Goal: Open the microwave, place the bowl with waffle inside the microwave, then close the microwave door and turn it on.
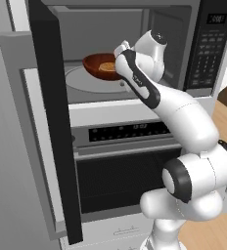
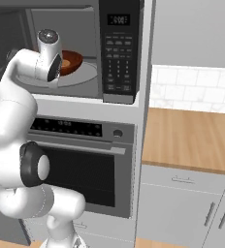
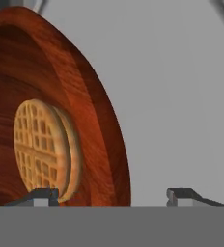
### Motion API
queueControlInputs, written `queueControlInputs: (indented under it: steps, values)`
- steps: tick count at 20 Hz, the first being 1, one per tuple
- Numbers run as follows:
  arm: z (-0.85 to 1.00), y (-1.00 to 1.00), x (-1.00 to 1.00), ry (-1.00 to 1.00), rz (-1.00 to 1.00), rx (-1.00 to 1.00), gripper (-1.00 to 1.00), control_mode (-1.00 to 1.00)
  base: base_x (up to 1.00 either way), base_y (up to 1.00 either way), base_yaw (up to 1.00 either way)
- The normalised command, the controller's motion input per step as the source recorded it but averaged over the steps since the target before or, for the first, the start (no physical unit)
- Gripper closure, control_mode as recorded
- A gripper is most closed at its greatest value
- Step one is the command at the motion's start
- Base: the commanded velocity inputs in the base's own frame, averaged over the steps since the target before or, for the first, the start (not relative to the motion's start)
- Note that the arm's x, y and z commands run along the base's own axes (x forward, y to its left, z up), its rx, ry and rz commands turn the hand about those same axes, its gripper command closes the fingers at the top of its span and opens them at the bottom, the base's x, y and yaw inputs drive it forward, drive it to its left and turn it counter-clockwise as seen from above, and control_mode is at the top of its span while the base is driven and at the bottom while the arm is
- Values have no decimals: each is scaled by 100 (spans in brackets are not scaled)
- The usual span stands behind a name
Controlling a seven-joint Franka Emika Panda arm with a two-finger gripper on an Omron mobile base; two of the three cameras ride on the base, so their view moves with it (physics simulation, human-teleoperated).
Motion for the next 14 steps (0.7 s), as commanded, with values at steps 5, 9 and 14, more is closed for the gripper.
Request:
queueControlInputs:
  steps: [5,9,14]
  values:
    - [11,-9,-36,-7,0,0,-100,-100,0,0,0]
    - [22,-14,-77,-11,0,-1,-100,-100,0,0,0]
    - [25,-6,-100,-13,0,-1,-100,-100,0,0,0]
